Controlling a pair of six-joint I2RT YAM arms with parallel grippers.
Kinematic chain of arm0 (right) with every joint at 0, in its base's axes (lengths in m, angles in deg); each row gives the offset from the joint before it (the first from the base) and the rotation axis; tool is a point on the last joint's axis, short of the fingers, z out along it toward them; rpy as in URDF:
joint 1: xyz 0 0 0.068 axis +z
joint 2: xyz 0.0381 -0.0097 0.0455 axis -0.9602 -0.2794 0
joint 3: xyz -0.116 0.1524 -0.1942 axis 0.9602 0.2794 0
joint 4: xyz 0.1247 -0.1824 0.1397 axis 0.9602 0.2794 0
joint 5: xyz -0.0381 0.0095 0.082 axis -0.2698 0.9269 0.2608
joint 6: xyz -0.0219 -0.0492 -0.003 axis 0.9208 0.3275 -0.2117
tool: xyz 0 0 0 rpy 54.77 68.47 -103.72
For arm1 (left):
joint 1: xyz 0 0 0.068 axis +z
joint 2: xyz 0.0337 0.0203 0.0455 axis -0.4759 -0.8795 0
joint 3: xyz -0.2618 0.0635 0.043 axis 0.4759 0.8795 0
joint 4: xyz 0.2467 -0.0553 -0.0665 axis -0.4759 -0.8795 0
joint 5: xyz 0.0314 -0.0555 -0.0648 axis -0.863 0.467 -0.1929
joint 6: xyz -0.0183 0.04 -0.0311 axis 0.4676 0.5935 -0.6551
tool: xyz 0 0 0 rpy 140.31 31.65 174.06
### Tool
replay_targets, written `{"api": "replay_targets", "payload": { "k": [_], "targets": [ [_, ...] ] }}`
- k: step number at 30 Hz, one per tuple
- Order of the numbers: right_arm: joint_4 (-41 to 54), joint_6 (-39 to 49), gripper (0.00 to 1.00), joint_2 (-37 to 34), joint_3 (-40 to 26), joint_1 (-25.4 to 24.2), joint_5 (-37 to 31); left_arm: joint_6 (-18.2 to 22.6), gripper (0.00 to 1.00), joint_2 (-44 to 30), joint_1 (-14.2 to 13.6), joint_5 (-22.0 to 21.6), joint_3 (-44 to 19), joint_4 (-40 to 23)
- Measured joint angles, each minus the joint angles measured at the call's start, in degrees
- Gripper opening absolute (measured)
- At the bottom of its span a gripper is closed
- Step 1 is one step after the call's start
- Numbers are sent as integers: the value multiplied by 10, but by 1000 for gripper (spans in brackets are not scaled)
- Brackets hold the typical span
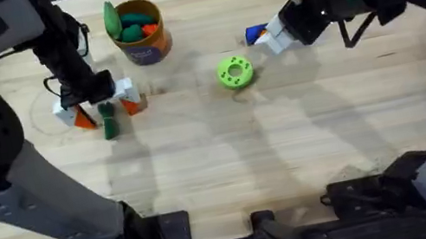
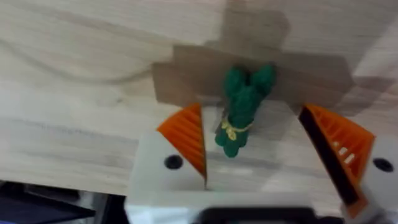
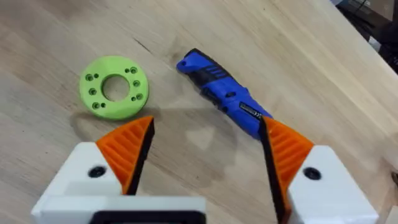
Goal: Pick up the gripper from the table and insert it into the empty holder that is missing its gripper. Then pick up a screw, insert it into the mounting hole, and use the screwdriver to tighten it. Finally, clean up the table by picking up the vegetable and placing it into the bucket.
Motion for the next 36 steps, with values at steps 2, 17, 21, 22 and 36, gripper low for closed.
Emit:
{"api": "replay_targets", "payload": {
  "k": [2,17,21,22,36],
  "targets": [
    [0,0,982,0,0,0,0,1,722,3,0,9,7,2],
    [0,0,982,0,0,0,0,4,24,19,0,13,19,-4],
    [0,0,982,0,0,0,0,4,24,62,0,35,18,-9],
    [0,0,982,0,0,0,0,4,24,80,0,43,14,-10],
    [0,0,982,0,0,0,0,-12,24,248,-23,226,-90,107]
  ]
}}
